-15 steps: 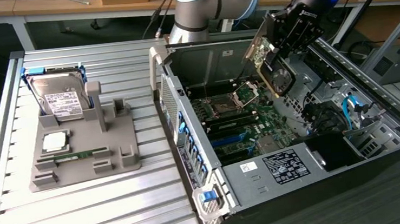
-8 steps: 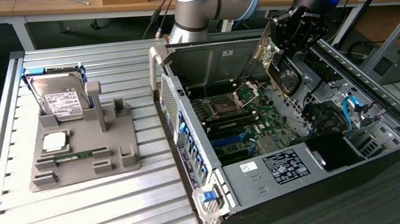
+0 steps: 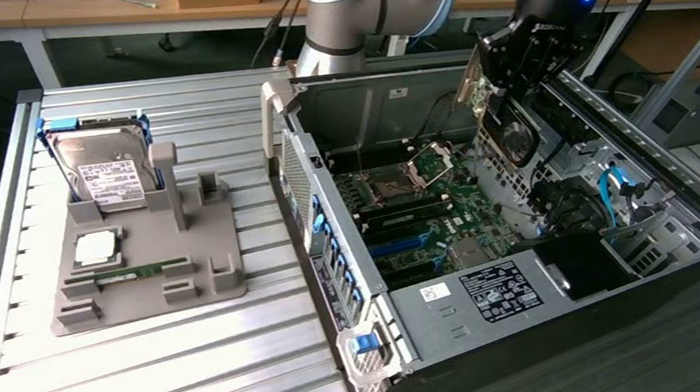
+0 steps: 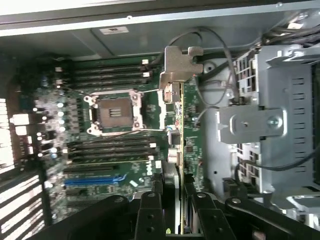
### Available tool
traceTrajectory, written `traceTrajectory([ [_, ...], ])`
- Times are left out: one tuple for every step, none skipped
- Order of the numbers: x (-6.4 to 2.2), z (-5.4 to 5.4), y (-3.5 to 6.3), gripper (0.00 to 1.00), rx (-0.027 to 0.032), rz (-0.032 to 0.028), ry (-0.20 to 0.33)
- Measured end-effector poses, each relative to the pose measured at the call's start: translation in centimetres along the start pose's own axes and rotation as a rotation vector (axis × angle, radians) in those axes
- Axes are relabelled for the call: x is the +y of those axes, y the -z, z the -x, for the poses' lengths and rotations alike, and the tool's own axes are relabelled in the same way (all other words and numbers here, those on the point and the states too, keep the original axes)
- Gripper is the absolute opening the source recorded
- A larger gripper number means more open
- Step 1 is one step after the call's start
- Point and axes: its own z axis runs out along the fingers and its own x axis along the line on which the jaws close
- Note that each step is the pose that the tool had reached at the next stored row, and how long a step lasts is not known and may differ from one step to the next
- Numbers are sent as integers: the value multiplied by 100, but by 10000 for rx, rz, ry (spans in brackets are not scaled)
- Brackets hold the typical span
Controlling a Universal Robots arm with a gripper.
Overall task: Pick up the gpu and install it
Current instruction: 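Pick up the gpu and move the gpu toward the slot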
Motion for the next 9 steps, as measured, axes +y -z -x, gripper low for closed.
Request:
traceTrajectory([
  [0,0,0,27,-1,1,1],
  [0,0,0,27,-1,0,1],
  [0,0,0,27,-1,-1,0],
  [0,-1,0,27,-1,-1,-1],
  [0,-2,0,27,-1,0,0],
  [0,-5,-3,27,-1,1,2],
  [-2,-12,-7,27,-1,0,8],
  [-9,-24,-14,27,-1,-2,37],
  [-16,-34,-22,27,-1,-1,73],
])
